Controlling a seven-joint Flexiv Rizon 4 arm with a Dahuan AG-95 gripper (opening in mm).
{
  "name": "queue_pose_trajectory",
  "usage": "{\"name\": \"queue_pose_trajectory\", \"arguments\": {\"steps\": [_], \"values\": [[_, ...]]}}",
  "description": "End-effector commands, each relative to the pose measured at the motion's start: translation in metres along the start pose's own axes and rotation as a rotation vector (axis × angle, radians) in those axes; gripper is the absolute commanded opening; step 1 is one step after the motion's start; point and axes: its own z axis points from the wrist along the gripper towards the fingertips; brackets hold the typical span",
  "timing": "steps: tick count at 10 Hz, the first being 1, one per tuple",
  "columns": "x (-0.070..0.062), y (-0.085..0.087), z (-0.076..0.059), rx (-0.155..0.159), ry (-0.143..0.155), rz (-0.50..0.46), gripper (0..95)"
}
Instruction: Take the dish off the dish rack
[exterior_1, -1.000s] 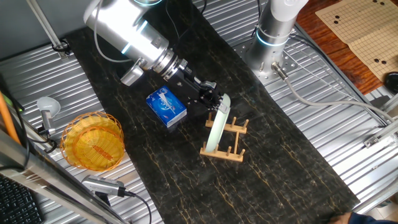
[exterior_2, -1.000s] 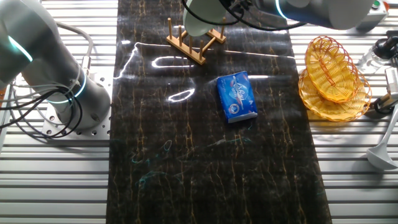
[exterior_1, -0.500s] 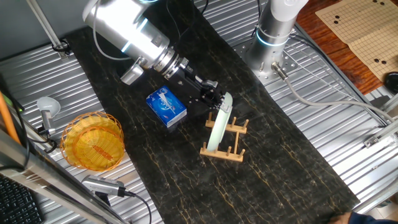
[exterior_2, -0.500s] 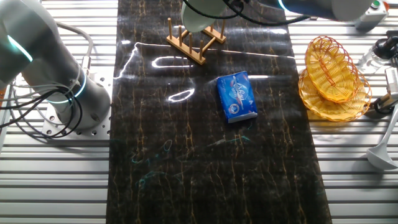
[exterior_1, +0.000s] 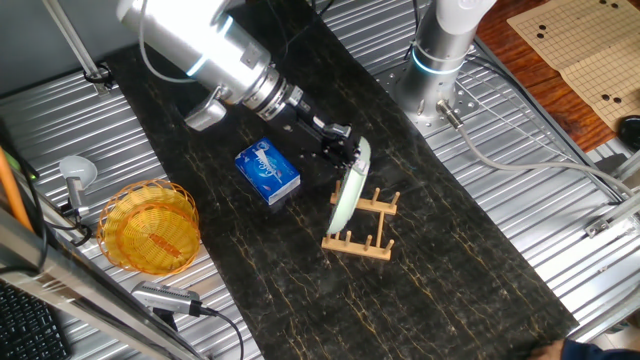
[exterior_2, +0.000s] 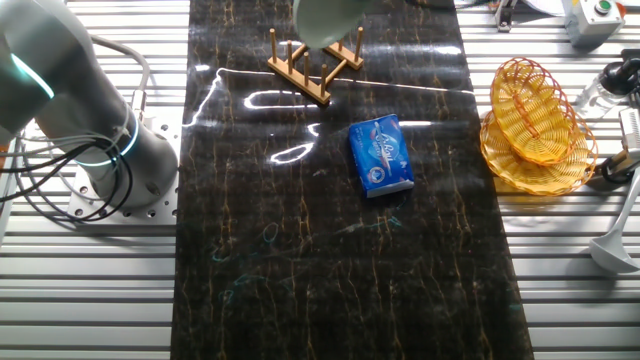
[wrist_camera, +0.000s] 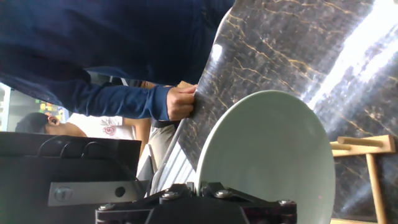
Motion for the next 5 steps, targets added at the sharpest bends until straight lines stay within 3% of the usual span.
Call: {"name": "queue_pose_trajectory", "arguments": {"steps": [1,4,5], "values": [[-0.001,0.003,-0.008,0.074,0.052,0.026,0.0],[0.000,-0.003,-0.020,0.181,0.098,0.056,0.0],[0.001,-0.012,-0.025,0.197,0.095,0.047,0.0]]}}
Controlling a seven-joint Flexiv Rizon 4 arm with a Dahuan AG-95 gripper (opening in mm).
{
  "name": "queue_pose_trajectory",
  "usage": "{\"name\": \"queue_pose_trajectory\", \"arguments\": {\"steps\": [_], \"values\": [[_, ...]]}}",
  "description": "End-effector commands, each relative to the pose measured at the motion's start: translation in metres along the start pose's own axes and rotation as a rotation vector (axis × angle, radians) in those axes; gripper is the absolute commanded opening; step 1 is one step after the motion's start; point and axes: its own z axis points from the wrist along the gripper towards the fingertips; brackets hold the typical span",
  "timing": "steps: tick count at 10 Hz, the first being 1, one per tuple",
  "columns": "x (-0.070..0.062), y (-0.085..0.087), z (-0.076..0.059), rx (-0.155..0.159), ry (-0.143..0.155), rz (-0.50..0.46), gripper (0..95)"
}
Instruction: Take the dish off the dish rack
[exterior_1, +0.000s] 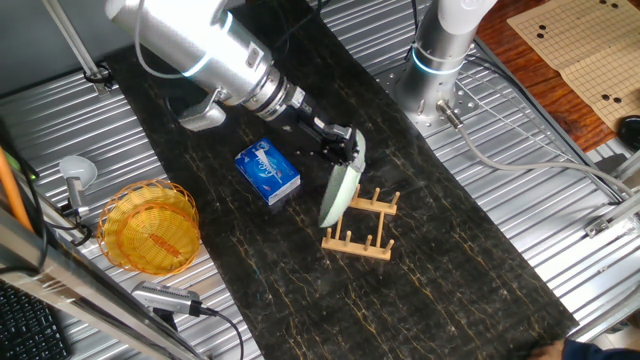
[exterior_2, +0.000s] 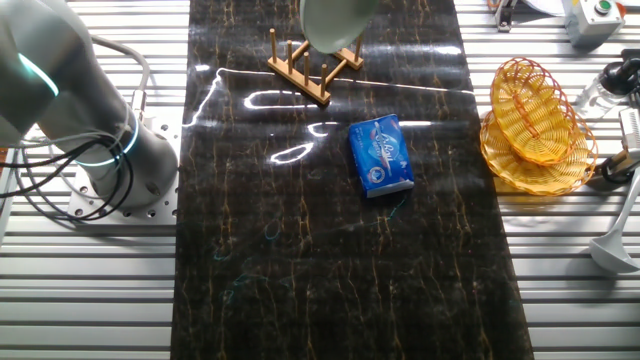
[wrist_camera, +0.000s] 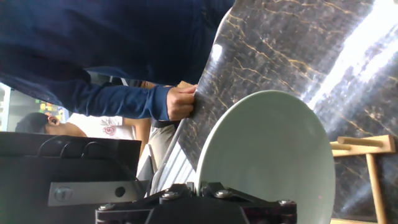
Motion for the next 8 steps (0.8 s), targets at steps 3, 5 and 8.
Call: {"name": "queue_pose_trajectory", "arguments": {"steps": [3,5,8], "values": [[0.005,-0.040,-0.016,0.155,0.034,-0.011,0.0],[0.006,-0.053,-0.017,0.230,0.044,-0.028,0.0],[0.003,-0.072,-0.014,0.356,0.094,-0.099,0.0]]}}
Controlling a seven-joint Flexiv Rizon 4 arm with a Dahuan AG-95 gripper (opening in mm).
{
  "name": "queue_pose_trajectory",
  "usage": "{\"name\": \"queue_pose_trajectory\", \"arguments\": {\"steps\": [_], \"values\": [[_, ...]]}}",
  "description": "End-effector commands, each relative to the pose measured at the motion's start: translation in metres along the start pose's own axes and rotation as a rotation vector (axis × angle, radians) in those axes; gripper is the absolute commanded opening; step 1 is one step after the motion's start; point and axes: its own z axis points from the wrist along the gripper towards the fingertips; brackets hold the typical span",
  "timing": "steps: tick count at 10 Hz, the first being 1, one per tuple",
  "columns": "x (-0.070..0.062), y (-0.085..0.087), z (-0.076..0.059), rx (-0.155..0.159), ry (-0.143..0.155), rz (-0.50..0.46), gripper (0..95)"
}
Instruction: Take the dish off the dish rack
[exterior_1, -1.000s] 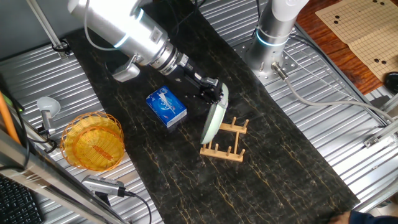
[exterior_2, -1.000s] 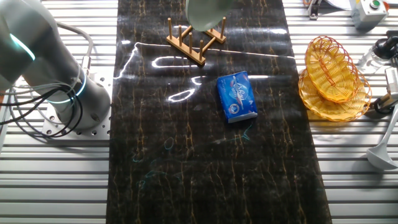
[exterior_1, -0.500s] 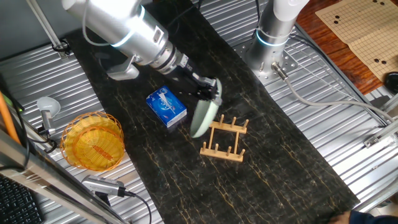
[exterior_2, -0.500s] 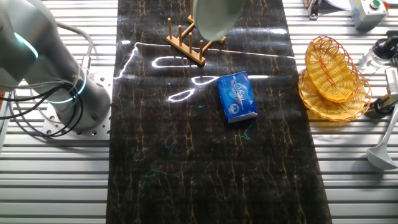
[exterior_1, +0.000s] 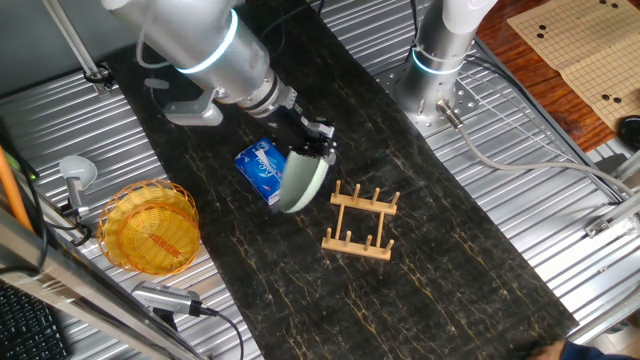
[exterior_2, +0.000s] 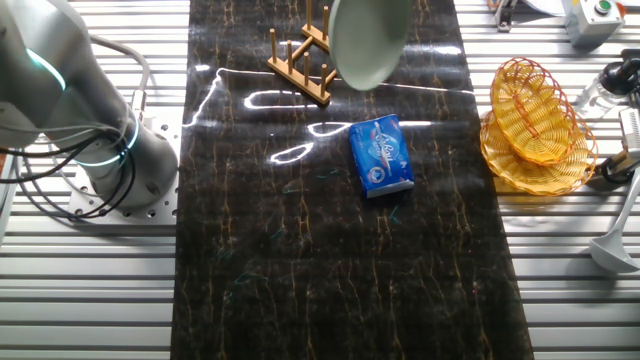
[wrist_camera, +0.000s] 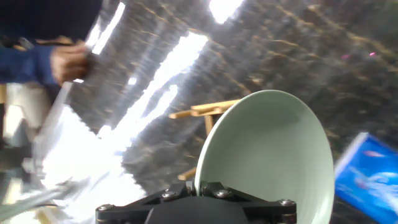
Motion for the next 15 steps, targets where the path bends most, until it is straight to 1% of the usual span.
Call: {"name": "queue_pose_trajectory", "arguments": {"steps": [1,2,3,4,7,8,9,11,12,13,14,15], "values": [[-0.001,-0.020,0.010,0.084,0.021,-0.053,0.0],[-0.001,-0.024,0.014,0.089,0.015,-0.056,0.0],[-0.001,-0.027,0.017,0.105,0.017,-0.050,0.0],[-0.002,-0.031,0.021,0.120,0.011,-0.051,0.0],[0.000,-0.043,0.032,0.172,0.007,-0.059,0.0],[-0.001,-0.045,0.035,0.186,0.014,-0.059,0.0],[-0.001,-0.045,0.036,0.187,0.013,-0.058,0.0],[-0.002,-0.049,0.040,0.204,0.006,-0.057,0.0],[-0.003,-0.051,0.042,0.225,0.007,-0.058,0.0],[-0.003,-0.053,0.046,0.239,0.006,-0.065,0.0],[-0.004,-0.055,0.048,0.246,0.007,-0.067,0.0],[-0.004,-0.056,0.050,0.246,0.006,-0.065,0.0]]}}
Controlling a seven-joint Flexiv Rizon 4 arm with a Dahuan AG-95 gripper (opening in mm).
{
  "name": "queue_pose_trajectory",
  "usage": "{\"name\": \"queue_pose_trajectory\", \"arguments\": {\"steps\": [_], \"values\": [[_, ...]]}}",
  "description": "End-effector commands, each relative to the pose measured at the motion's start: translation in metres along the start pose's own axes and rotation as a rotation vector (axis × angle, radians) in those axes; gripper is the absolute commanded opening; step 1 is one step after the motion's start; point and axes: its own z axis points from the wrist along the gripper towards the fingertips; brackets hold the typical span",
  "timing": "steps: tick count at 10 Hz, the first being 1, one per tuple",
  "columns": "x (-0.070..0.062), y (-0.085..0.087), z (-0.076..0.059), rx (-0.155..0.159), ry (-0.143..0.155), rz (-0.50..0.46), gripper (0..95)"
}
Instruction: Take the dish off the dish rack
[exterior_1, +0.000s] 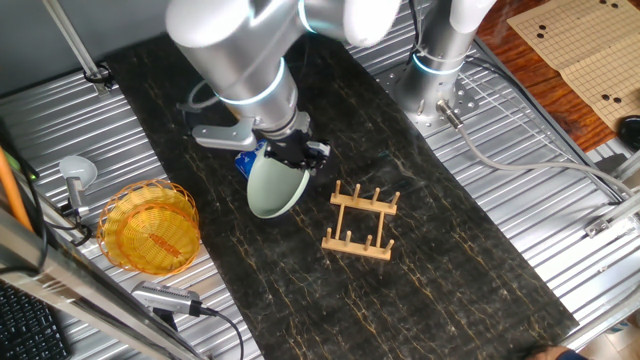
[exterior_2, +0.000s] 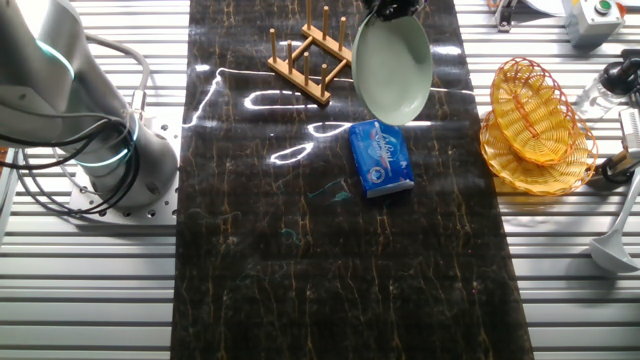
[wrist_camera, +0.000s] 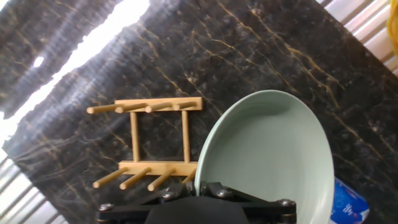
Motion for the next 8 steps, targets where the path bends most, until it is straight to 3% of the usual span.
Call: {"name": "queue_pose_trajectory", "arguments": {"steps": [1,8], "values": [[0.000,-0.001,0.003,-0.001,-0.001,-0.001,0.0],[0.003,0.001,0.022,0.031,-0.024,-0.016,0.0]]}}
